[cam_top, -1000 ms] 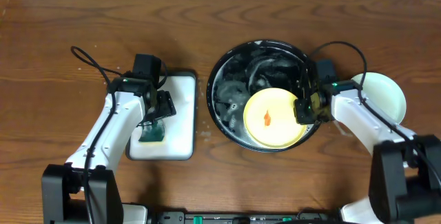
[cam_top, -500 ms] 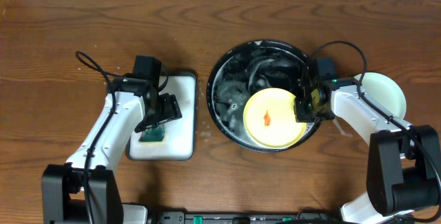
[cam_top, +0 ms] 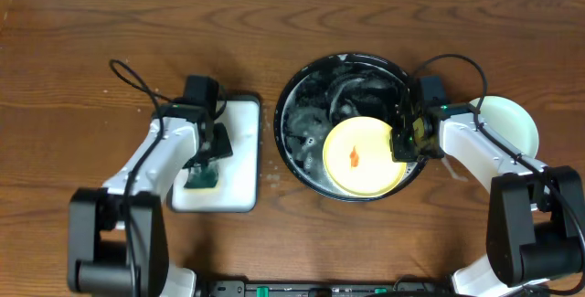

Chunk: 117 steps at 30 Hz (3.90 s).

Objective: Clean dirty plates on tray and stack at the side
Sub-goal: 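Grasp the green sponge in the foam tray with the left gripper, then carry the sponge with the left gripper onto the yellow plate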

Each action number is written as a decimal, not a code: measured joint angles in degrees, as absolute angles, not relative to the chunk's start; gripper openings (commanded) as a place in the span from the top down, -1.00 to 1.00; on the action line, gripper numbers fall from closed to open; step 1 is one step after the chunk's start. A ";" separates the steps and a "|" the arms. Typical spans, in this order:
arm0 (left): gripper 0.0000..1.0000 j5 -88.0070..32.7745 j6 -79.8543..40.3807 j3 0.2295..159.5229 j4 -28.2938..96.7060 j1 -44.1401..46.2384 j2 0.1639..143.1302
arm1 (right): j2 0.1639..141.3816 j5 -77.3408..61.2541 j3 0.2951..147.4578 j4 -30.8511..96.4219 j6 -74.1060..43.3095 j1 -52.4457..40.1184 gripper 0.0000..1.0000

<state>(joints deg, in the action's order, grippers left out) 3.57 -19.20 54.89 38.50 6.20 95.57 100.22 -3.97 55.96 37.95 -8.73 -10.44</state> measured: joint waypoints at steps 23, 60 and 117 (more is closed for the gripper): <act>-0.37 0.75 -14.66 55.16 47.07 6.20 83.81 | 100.22 -4.34 55.96 38.09 -8.75 -10.11 0.97; -0.26 -2.76 -16.47 54.41 42.48 6.11 88.49 | 100.22 -4.34 55.96 38.17 -8.75 -10.11 0.98; 0.85 -20.86 -29.78 67.59 26.81 34.22 93.12 | 100.20 -4.73 55.77 36.18 -8.73 -10.09 0.97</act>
<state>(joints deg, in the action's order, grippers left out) -20.86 -29.78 67.59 26.81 34.22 93.12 100.20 -4.73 55.77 36.18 -8.73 -10.09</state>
